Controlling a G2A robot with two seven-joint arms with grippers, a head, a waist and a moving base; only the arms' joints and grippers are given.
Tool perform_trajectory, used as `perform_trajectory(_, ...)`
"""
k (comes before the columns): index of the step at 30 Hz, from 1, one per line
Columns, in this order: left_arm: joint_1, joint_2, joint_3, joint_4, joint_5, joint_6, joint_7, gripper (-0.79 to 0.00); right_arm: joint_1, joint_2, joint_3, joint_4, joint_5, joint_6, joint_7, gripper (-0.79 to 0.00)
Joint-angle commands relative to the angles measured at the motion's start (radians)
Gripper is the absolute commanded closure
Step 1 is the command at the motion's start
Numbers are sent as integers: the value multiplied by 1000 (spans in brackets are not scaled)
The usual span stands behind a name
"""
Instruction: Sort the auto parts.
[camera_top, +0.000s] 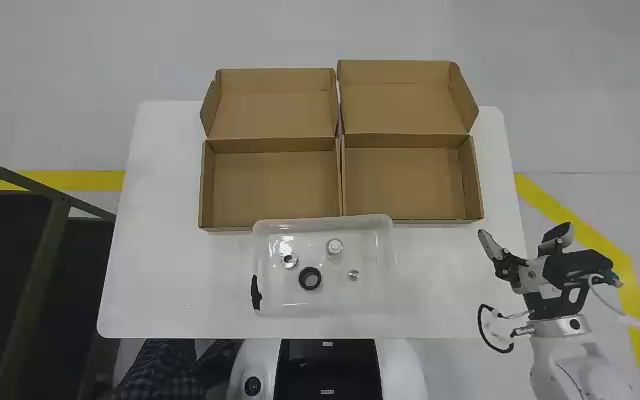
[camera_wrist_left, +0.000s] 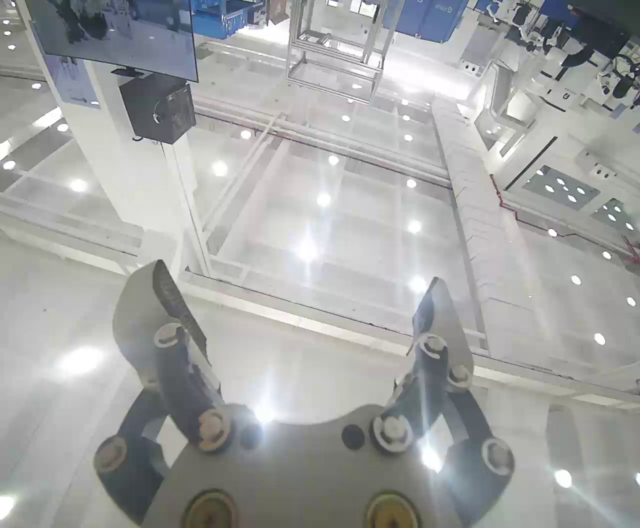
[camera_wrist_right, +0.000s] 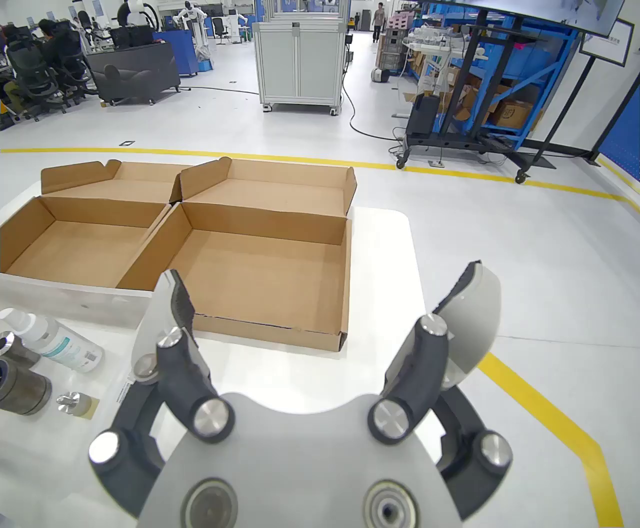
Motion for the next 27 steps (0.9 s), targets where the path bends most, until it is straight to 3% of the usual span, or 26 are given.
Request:
perform_trajectory(1, 0, 0, 0, 0, 0, 0, 0, -785, 0, 0, 0, 0, 0, 0, 0, -784)
perform_trajectory(24, 0, 0, 0, 0, 0, 0, 0, -784, 0, 0, 0, 0, 0, 0, 0, -784)
perform_trajectory(27, 0, 0, 0, 0, 0, 0, 0, -785, 18, 0, 0, -6, -16, -48, 47, -785)
